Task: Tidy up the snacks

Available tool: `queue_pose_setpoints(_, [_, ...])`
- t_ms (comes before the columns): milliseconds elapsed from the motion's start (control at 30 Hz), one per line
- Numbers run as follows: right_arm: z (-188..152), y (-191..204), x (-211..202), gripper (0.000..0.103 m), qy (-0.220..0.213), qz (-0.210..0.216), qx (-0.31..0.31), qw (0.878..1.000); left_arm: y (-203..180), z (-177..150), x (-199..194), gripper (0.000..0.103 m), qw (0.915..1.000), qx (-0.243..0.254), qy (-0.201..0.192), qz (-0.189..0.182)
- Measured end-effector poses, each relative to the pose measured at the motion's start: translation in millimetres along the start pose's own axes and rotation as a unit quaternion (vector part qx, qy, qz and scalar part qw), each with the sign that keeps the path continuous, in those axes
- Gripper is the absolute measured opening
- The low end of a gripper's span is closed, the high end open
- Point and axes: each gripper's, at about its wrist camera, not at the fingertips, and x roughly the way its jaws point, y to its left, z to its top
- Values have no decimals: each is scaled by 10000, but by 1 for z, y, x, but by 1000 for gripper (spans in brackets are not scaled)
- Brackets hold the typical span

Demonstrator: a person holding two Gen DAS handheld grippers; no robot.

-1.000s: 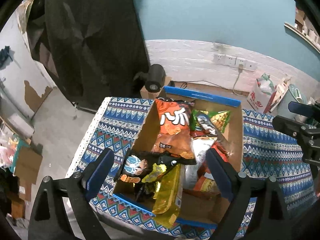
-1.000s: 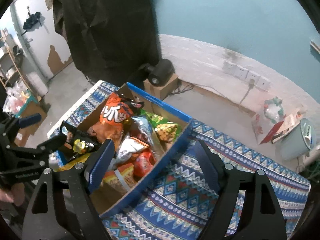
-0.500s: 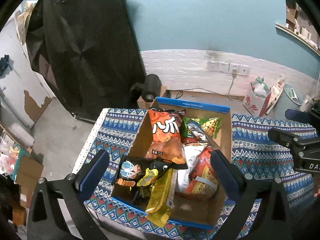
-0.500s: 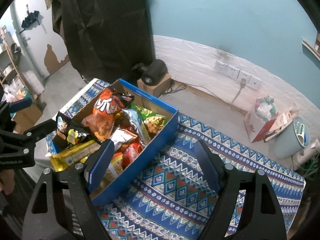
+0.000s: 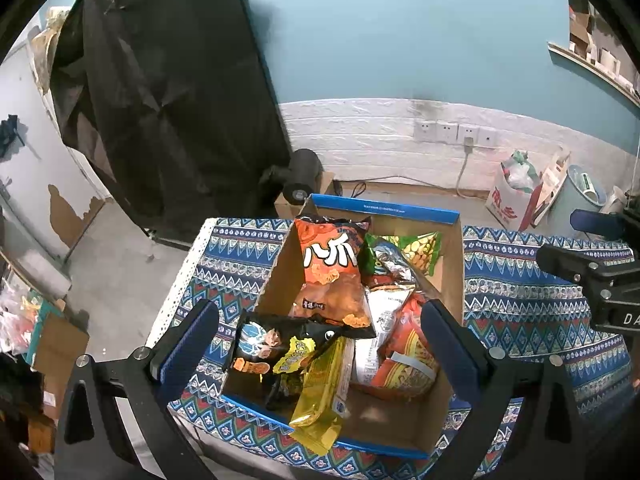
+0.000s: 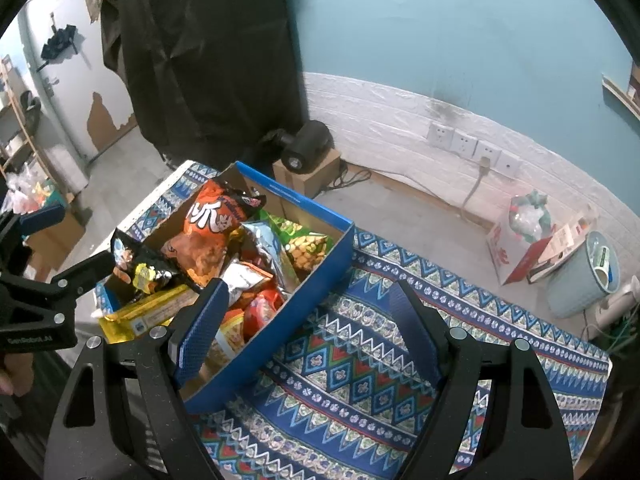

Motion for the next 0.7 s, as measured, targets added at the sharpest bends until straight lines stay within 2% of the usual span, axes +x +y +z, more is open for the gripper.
queue_pose_setpoints(700, [-5,4,0,81,37,-5,-200,9998,1,-1,2,102,9999,-10,69,74])
